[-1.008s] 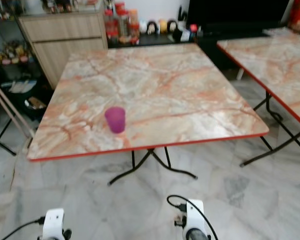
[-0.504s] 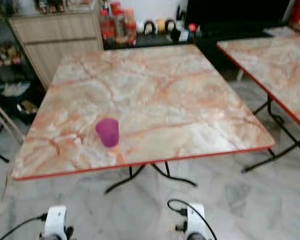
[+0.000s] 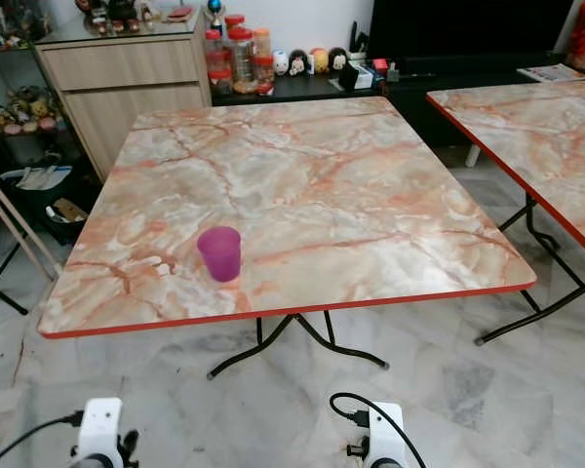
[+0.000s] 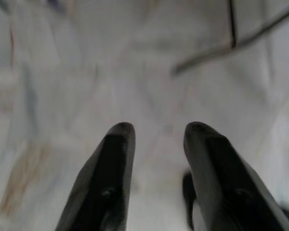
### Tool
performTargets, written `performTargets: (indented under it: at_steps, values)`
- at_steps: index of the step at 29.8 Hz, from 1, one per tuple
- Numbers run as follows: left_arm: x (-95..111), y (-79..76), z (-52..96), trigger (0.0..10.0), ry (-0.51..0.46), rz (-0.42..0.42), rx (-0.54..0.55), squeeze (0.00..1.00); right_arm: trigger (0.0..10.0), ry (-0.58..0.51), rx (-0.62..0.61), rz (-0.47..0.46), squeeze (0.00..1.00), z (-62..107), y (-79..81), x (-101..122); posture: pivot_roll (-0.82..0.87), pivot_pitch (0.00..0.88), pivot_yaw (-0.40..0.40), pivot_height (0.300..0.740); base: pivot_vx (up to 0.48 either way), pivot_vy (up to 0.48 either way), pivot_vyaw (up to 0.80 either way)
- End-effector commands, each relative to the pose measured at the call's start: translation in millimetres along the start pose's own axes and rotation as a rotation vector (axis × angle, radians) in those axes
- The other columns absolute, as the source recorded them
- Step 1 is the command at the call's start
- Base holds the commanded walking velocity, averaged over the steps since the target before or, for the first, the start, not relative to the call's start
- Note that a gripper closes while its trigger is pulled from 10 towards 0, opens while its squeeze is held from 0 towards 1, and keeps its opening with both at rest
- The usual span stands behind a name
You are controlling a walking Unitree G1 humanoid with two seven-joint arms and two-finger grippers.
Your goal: Setting the table
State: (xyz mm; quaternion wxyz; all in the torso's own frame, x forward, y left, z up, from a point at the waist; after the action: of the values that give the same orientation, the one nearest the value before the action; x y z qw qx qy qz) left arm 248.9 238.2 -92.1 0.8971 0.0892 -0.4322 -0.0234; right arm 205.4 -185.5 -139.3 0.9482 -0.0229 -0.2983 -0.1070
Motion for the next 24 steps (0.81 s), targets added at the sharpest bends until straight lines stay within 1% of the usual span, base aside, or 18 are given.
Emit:
performTargets:
  at_steps: [1, 3, 4, 5, 6, 9, 10, 13, 15, 16, 18, 20, 22, 23, 24]
  values:
    - [38.4, 4.8, -0.5, 10.0, -0.158, 0.004, -0.009, 1.0, 10.0, 0.007, 0.006, 0.009, 0.0, 0.0, 0.8, -1.0, 0.06, 0.0, 0.011, 0.74, 0.0, 0.0, 0.0]
    - [53.2, 5.9, 1.3, 10.0, -0.214, -0.009, -0.016, 1.0, 10.0, 0.009, 0.006, 0.013, 0.0, 0.1, 0.5, -1.8, 0.07, 0.0, 0.009, 0.74, 0.0, 0.0, 0.0]
    - [70.5, 6.7, 4.4, 10.0, -0.274, -0.043, -0.025, 1.0, 10.0, 0.012, 0.008, 0.02, 0.0, 0.3, 0.6, -2.8, 0.07, 0.0, 0.008, 0.74, 0.0, 0.0, 0.0]
    - [75.8, 6.8, 5.5, 10.0, -0.291, -0.056, -0.026, 1.0, 10.0, 0.013, 0.008, 0.022, 0.0, 0.3, 0.6, -3.0, 0.07, 0.0, 0.008, 0.74, 0.0, 0.0, 0.0]
    - [88.1, 6.2, 8.8, 10.0, -0.329, -0.078, -0.035, 1.0, 10.0, 0.012, 0.01, 0.024, 0.0, 0.3, 0.8, -2.9, 0.07, 0.0, 0.009, 0.74, 0.0, 0.0, 0.0]
    - [98.8, 3.4, 13.2, 10.0, -0.366, -0.085, -0.051, 1.0, 10.0, 0.012, 0.011, 0.025, 0.0, 0.3, 1.3, -2.7, 0.07, 0.0, 0.011, 0.74, 0.0, 0.0, 0.0]
    - [99.7, 1.7, 14.6, 10.0, -0.369, -0.092, -0.062, 1.0, 10.0, 0.011, 0.012, 0.025, 0.0, 0.2, 1.7, -2.5, 0.06, 0.0, 0.014, 0.74, 0.0, 0.0, 0.0]
    - [92.4, -1.1, 22.8, 10.0, -0.36, -0.111, -0.084, 1.0, 10.0, 0.008, 0.012, 0.024, 0.0, 0.2, 1.9, -2.0, 0.06, 0.0, 0.016, 0.74, 0.0, 0.0, 0.0]
    - [85.0, 1.4, 29.3, 10.0, -0.355, -0.114, -0.074, 1.0, 10.0, 0.008, 0.013, 0.026, 0.0, 0.3, 1.7, -2.2, 0.06, 0.0, 0.015, 0.74, 0.0, 0.0, 0.0]
    - [81.6, 6.3, 37.1, 10.0, -0.363, -0.086, -0.05, 1.0, 10.0, 0.008, 0.012, 0.027, 0.0, 0.4, 0.9, -2.5, 0.06, 0.0, 0.013, 0.74, 0.0, 0.0, 0.0]
    - [82.8, 9.4, 43.3, 10.0, -0.377, -0.063, -0.036, 1.0, 10.0, 0.009, 0.011, 0.028, 0.0, 0.5, 0.3, -2.9, 0.07, 0.0, 0.011, 0.74, 0.0, 0.0, 0.0]
    - [83.7, 12.0, 48.1, 10.0, -0.387, -0.056, -0.023, 1.0, 10.0, 0.012, 0.011, 0.033, 0.0, 0.6, -0.4, -3.9, 0.07, 0.0, 0.008, 0.74, 0.0, 0.0, 0.0]
    - [83.9, 12.2, 48.8, 10.0, -0.386, -0.056, -0.022, 1.0, 10.0, 0.012, 0.011, 0.033, 0.0, 0.6, -0.4, -4.0, 0.07, 0.0, 0.008, 0.74, 0.0, 0.0, 0.0]
    - [93.9, 14.6, 53.2, 10.0, -0.42, -0.05, -0.011, 1.0, 10.0, 0.013, 0.012, 0.036, 0.0, 0.7, -0.6, -4.2, 0.08, 0.0, -0.001, 0.74, 0.0, 0.0, 0.0]
    - [93.9, 14.6, 53.2, 10.0, -0.42, -0.05, -0.011, 1.0, 10.0, 0.013, 0.012, 0.036, 0.0, 0.7, -0.6, -4.2, 0.08, 0.0, -0.001, 0.74, 0.0, 0.0, 0.0]
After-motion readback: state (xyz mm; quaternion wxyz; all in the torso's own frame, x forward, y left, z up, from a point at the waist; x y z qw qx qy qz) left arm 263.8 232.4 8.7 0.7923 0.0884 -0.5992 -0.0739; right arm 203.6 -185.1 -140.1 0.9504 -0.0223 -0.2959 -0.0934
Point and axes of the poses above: a point about 5 cm out from each wrist's last joint towards the gripper, its own z axis pointing back from the gripper into the wrist, its own x axis along the axis of the wrist's last joint, y = z × x, the point moved 6 cm from there along -z, pointing out of the wrist towards the gripper, and after that the axes turned 7 degrees about -z, right-handed, at the moved point
